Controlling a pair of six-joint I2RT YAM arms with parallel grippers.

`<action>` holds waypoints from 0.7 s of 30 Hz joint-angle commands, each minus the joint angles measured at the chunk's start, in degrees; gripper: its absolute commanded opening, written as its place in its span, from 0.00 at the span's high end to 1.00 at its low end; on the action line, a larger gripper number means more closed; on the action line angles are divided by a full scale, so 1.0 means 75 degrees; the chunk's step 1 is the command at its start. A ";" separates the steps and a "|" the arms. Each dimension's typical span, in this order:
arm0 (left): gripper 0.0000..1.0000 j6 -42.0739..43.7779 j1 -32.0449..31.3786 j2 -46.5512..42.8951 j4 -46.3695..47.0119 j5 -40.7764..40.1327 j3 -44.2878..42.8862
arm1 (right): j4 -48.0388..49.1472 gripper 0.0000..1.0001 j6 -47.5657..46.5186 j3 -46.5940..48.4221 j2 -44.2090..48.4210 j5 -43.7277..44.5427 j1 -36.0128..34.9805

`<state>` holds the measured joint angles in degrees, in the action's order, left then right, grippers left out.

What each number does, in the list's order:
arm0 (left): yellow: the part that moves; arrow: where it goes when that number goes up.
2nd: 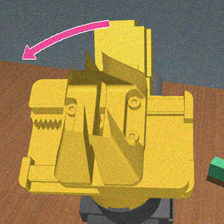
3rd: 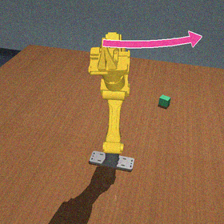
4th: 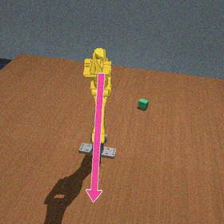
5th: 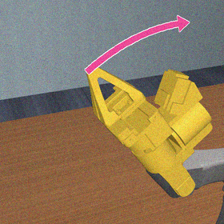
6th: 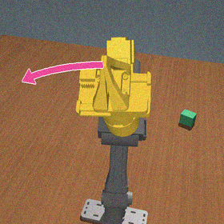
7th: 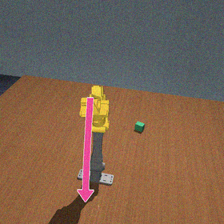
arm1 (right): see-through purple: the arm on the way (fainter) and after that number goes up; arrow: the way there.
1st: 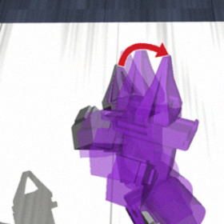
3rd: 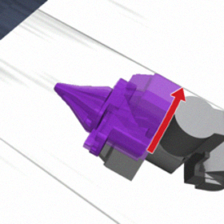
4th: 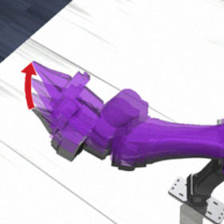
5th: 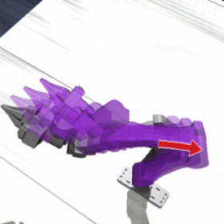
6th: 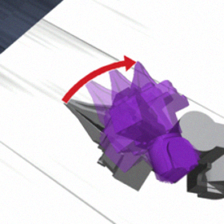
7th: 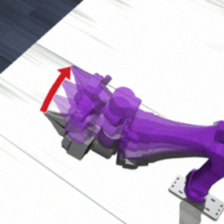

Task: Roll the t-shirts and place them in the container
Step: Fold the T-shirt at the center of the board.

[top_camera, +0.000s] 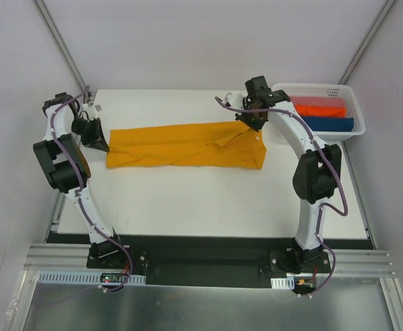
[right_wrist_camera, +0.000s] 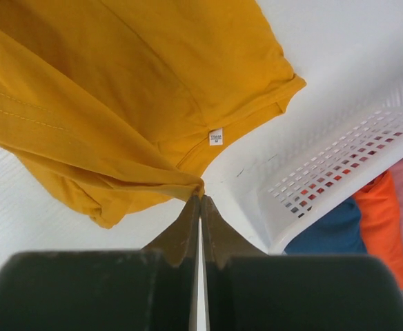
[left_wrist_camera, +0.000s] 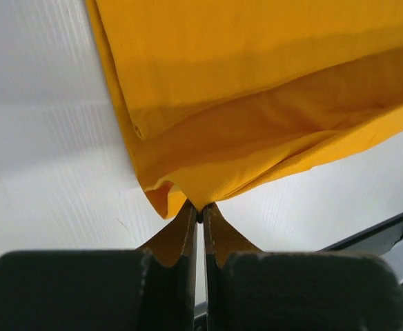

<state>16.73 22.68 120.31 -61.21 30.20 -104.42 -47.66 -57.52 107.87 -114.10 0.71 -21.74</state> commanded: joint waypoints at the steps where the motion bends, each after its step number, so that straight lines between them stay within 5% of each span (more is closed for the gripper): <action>1: 1.00 -0.0004 -0.0141 0.0259 -0.0311 -0.0346 -0.0596 | -0.0126 0.99 -0.0264 0.0721 -0.0313 0.0222 0.0074; 21: 1.00 -0.0192 -0.0118 0.0189 -0.0206 -0.0839 -0.0596 | 0.0202 0.99 -0.0534 0.1437 -0.1110 0.0362 0.0086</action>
<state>15.88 21.43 122.93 -61.41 24.88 -107.57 -46.76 -60.73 115.20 -121.62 1.76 -21.56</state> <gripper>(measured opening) 0.010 0.012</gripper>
